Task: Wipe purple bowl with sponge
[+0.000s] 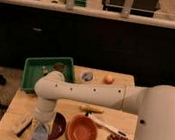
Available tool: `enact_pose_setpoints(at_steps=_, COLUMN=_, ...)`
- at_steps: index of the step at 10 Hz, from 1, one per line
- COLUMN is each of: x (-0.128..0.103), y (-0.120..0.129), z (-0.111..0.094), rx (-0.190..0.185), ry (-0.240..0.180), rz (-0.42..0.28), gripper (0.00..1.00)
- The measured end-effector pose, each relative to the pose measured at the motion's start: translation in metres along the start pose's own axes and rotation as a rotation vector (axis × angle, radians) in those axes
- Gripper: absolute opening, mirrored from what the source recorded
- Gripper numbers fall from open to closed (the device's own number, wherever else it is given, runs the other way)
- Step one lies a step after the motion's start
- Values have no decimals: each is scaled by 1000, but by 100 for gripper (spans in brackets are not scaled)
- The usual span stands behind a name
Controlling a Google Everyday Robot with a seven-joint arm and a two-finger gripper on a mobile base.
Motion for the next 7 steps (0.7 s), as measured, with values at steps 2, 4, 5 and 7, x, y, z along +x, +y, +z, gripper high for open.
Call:
enact_pose_setpoints(at_steps=2, x=-2, y=19, z=3, rx=-2, ry=-17, rz=35, gripper=0)
enact_pose_setpoints(at_steps=4, x=0, y=36, z=-1, rx=-10, ry=-12, rz=71, gripper=0)
enact_pose_setpoints(at_steps=5, x=3, y=43, z=-4, rx=-14, ry=-3, rz=87, gripper=0)
enact_pose_setpoints(at_steps=7, x=10, y=43, z=-8, rx=-25, ry=12, rz=94, gripper=0)
